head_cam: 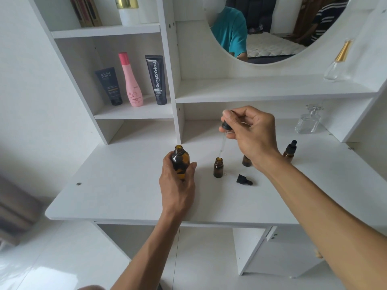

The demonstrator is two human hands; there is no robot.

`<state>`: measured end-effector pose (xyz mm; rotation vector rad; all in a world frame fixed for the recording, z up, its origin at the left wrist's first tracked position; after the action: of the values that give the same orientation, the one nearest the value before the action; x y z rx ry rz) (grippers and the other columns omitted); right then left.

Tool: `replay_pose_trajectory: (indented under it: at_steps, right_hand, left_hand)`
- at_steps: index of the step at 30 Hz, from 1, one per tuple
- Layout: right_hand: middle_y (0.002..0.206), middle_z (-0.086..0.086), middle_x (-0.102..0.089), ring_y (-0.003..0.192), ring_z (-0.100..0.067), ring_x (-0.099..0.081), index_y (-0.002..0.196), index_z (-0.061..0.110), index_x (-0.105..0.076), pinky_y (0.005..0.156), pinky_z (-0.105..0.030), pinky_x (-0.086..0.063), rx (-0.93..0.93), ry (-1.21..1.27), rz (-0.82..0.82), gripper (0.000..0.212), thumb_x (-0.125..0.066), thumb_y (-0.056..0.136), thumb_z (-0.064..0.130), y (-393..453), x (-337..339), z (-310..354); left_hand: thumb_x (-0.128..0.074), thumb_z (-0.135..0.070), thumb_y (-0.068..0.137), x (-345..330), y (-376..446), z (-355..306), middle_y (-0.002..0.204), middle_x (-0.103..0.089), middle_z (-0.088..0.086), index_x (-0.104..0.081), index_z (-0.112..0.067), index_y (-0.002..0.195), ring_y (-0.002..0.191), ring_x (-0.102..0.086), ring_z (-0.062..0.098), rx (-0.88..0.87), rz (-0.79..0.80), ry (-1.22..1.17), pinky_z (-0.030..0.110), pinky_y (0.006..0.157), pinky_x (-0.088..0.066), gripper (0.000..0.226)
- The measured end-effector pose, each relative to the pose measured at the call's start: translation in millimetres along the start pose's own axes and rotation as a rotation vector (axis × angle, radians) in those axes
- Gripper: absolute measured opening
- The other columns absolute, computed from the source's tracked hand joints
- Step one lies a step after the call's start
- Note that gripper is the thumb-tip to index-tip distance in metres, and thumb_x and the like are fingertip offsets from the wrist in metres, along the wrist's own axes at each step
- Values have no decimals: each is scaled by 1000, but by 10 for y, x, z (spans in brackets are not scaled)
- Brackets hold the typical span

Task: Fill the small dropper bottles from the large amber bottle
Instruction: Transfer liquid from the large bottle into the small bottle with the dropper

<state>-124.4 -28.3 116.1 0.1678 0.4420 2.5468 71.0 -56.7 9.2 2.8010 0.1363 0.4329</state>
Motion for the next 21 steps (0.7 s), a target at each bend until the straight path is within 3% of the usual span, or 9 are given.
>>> replay_pose_trajectory:
  at_steps: [2, 7, 21]
  right_hand:
    - [86, -13, -75, 72, -14, -76, 92, 9, -73, 66, -26, -61, -1, -8, 3, 14, -72, 92, 23, -4, -10, -16]
    - [86, -14, -75, 72, -14, -76, 91, 10, -73, 67, -27, -62, -8, -19, 4, 13, -72, 92, 23, -13, -22, -46]
    - [82, -11, -76, 71, -14, -76, 85, 9, -72, 65, -26, -60, 7, -69, 39, 17, -72, 91, 25, -34, -68, -61]
  left_hand:
    - [-69, -27, 90, -6, 4, 13, 100, -64, -17, -47, -28, 126, 91, -60, -3, -1, 0, 3, 12, 75, -43, 42]
    - [-69, -25, 90, -8, 10, 11, 99, -64, -18, -47, -29, 123, 89, -59, -9, -3, 0, -1, 2, 71, -39, 41]
    - [-70, -24, 90, -4, 4, -4, 95, -61, -25, -44, -34, 119, 88, -57, -13, -11, -6, -13, 6, 73, -41, 40]
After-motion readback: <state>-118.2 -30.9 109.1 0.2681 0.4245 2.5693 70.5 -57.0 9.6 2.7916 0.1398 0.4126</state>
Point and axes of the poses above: each hand's wrist, its own y-axis towards the middle knuckle, its own x-axis out of the back of the hand, z = x × y, the point moved 5 cm from there along y, towards the middle knuckle
